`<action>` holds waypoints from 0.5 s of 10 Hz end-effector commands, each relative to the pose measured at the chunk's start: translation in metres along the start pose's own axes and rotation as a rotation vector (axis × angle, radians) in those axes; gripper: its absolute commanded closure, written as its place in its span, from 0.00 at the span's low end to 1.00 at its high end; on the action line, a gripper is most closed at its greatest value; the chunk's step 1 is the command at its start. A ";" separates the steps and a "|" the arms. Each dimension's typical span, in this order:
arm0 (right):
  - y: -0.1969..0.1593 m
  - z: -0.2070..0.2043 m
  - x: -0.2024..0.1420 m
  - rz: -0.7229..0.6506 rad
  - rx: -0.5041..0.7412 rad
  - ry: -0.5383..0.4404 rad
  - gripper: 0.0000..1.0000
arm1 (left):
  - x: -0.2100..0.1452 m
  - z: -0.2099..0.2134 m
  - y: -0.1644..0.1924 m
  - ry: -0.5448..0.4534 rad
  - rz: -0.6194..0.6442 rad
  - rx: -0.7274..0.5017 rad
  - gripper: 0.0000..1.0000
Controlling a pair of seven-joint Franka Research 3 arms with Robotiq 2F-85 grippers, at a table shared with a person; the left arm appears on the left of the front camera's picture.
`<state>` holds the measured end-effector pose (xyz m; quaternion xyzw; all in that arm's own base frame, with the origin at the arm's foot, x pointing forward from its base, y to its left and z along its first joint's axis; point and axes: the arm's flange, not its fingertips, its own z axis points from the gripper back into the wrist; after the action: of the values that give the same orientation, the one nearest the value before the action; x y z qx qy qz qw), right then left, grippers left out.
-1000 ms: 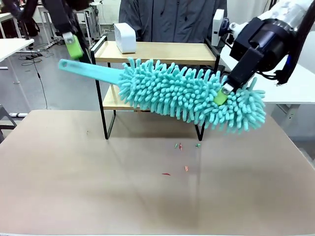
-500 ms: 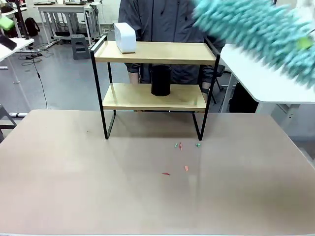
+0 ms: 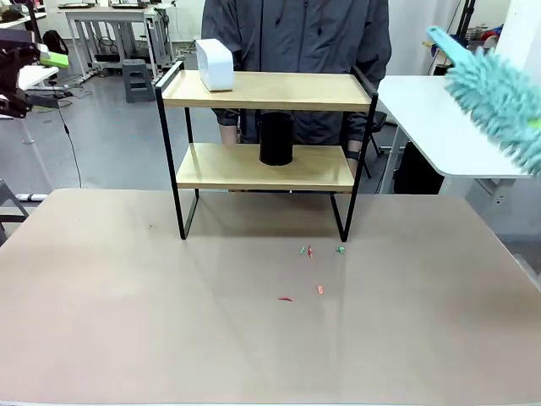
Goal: Clean the shelf.
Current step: Hand the Duster back to the human.
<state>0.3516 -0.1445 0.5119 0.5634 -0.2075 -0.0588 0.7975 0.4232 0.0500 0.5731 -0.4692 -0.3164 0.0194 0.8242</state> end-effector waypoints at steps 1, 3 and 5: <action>-0.007 -0.024 0.006 -0.306 -0.066 -0.171 1.00 | 0.009 0.030 -0.032 0.142 -0.107 -0.032 0.00; -0.004 -0.038 0.007 -0.252 -0.046 -0.127 1.00 | 0.009 0.030 -0.032 0.142 -0.107 -0.032 0.00; -0.041 -0.015 0.005 -0.220 -0.115 -0.114 1.00 | 0.009 0.030 -0.032 0.142 -0.107 -0.032 0.00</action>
<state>0.3715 -0.1386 0.4741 0.5345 -0.1772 -0.2032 0.8010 0.4027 0.0569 0.6161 -0.4632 -0.2855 -0.0660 0.8364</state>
